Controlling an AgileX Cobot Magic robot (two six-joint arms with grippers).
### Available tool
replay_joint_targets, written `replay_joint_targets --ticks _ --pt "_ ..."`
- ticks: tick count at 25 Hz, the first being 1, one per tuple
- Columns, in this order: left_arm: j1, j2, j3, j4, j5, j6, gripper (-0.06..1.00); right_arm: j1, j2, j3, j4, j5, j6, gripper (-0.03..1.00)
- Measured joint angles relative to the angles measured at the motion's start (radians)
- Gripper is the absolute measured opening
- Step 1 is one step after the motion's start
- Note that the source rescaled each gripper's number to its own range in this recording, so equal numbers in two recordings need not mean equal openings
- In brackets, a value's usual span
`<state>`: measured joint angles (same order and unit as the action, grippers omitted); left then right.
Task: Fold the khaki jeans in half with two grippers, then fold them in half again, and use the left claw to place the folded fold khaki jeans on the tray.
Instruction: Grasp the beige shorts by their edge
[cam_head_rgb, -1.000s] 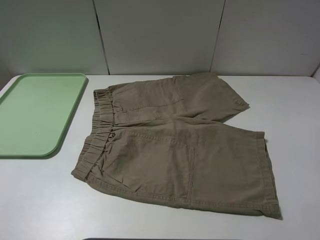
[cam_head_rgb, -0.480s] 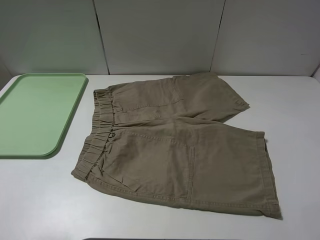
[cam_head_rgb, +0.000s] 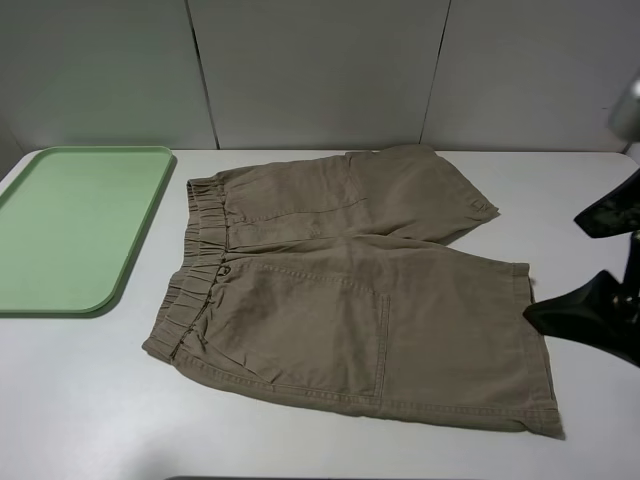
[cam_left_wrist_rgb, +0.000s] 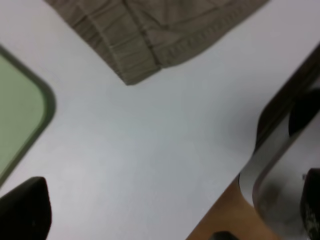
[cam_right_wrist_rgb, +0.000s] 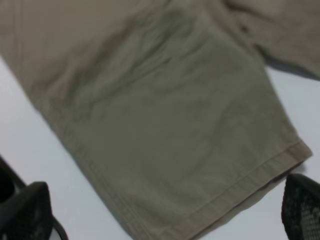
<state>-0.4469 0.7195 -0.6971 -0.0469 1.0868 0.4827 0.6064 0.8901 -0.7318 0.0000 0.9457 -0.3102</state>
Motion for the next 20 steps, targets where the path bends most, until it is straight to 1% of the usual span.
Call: replay_joint_targets --ticks 5,9,13,18,20 --pt "-0.065 0.112 0.0 0.001 -0.009 0.061 1.0 0.118 0.122 0.0 -0.04 -0.002 -0.031 1.0" --pt "-0.096 0.218 0.0 0.018 -0.041 0.114 1.0 0.179 0.195 0.007 -0.052 -0.008 -0.057 1.0" --pt "-0.099 0.325 0.0 0.047 -0.112 0.157 0.99 0.198 0.236 0.057 -0.054 -0.041 -0.082 1.0" --pt "-0.099 0.46 0.0 0.047 -0.184 0.26 0.98 0.2 0.255 0.136 -0.054 -0.117 -0.086 1.0" --pt "-0.099 0.505 0.0 0.047 -0.208 0.287 0.98 0.2 0.255 0.173 -0.054 -0.147 -0.088 1.0"
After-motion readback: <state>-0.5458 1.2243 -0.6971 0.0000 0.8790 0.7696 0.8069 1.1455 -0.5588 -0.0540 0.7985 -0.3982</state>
